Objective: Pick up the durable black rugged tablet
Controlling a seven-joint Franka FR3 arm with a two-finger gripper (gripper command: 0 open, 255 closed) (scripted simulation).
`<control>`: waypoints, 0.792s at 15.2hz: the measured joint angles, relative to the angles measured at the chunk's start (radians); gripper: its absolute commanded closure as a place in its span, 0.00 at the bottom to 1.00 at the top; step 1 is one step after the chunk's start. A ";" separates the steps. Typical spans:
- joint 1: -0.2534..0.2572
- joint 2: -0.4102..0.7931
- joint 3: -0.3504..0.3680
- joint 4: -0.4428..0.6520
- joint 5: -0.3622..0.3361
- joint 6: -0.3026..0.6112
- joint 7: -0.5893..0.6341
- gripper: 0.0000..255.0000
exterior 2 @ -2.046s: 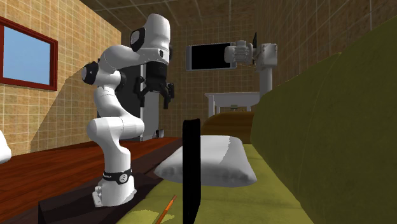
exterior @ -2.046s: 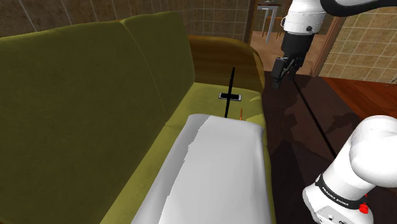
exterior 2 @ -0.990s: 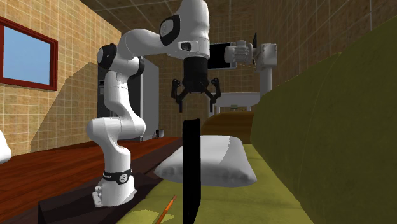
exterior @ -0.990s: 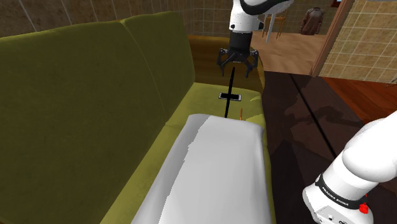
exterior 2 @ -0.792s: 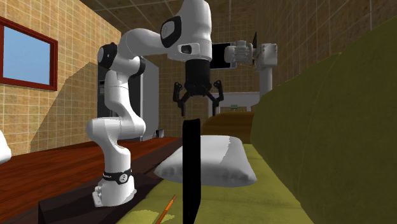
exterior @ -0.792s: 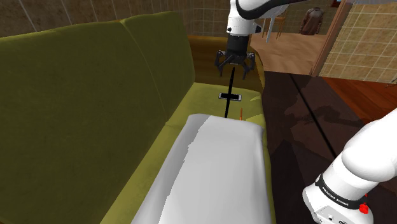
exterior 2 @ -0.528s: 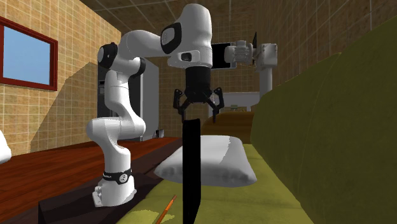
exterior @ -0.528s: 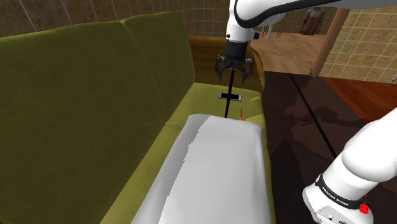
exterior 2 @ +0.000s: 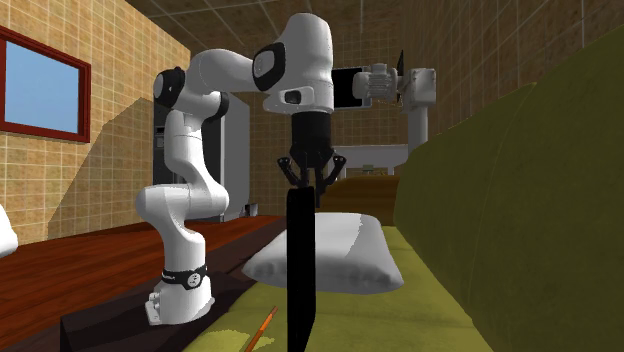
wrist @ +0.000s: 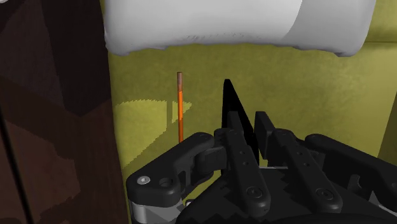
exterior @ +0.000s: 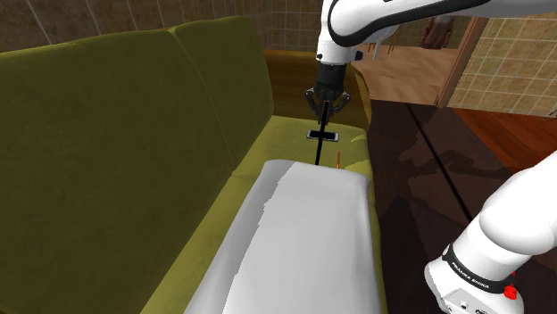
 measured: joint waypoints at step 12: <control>-0.002 -0.005 -0.004 0.072 -0.002 -0.078 0.002 1.00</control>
